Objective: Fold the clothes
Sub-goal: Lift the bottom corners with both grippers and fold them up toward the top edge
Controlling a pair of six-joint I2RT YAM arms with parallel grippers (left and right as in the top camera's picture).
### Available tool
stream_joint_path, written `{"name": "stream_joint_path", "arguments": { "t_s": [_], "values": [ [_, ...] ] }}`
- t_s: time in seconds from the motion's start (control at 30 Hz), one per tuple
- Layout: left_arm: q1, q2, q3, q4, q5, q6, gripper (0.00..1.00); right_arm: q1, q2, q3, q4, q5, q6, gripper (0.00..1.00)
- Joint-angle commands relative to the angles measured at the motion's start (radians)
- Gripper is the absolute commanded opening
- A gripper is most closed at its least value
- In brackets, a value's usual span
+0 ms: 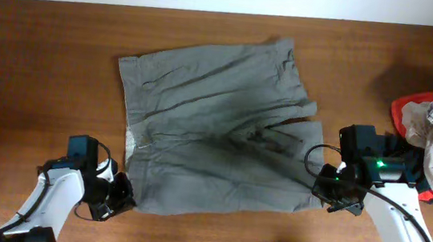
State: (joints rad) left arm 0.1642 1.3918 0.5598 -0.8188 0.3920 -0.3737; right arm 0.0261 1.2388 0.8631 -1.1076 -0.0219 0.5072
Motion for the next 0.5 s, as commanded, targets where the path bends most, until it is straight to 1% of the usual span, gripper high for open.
{"name": "stream_joint_path", "arguments": {
  "t_s": [0.0, 0.1, 0.2, 0.37, 0.47],
  "values": [
    [0.004, 0.003, -0.008, -0.006, 0.006, 0.022, 0.00, 0.005, -0.003, 0.014, 0.000, 0.032, -0.005, 0.04],
    [0.004, 0.000, 0.011, -0.032, 0.048, 0.076, 0.00, 0.005, -0.003, 0.017, 0.003, 0.034, -0.005, 0.04],
    [0.004, -0.024, 0.058, -0.084, 0.050, 0.124, 0.00, 0.005, -0.005, 0.034, -0.014, 0.034, -0.005, 0.04],
    [0.004, -0.141, 0.161, -0.191, 0.045, 0.166, 0.01, 0.006, -0.027, 0.110, -0.105, 0.034, -0.021, 0.04],
    [0.004, -0.237, 0.262, -0.267, -0.026, 0.189, 0.01, 0.006, -0.061, 0.182, -0.177, 0.028, -0.029, 0.04]
  ]
}}
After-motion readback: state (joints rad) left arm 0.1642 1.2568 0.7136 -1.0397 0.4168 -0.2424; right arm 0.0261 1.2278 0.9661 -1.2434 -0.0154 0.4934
